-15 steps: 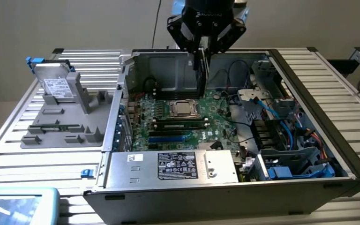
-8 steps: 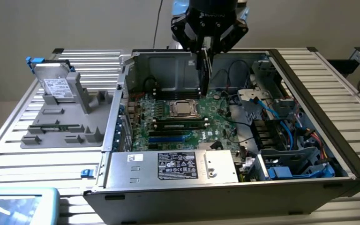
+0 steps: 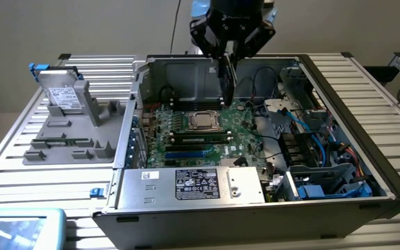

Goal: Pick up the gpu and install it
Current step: 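Insert the gpu into the slot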

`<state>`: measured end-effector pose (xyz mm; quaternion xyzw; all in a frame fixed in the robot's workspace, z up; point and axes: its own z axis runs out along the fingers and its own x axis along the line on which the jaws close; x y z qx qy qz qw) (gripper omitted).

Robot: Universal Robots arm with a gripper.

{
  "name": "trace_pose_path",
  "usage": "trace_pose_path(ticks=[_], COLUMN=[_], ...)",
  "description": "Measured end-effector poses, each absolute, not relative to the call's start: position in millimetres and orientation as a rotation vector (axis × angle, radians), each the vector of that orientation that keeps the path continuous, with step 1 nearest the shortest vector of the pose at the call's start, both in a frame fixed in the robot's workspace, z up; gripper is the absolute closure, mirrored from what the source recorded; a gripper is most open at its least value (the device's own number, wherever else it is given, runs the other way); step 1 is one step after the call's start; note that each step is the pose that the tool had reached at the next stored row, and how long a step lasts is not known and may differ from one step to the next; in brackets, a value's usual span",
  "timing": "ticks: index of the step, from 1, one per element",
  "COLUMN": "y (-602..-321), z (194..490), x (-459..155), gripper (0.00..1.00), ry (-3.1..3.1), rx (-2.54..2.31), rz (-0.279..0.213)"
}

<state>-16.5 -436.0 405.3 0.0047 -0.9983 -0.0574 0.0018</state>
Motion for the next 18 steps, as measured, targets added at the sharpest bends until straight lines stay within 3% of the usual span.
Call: trace_pose_path(ticks=[18], y=[-436.0], z=[404.3], x=[-16.5], gripper=[0.71], ry=[-3.069], rx=[0.52], rz=[-0.198])
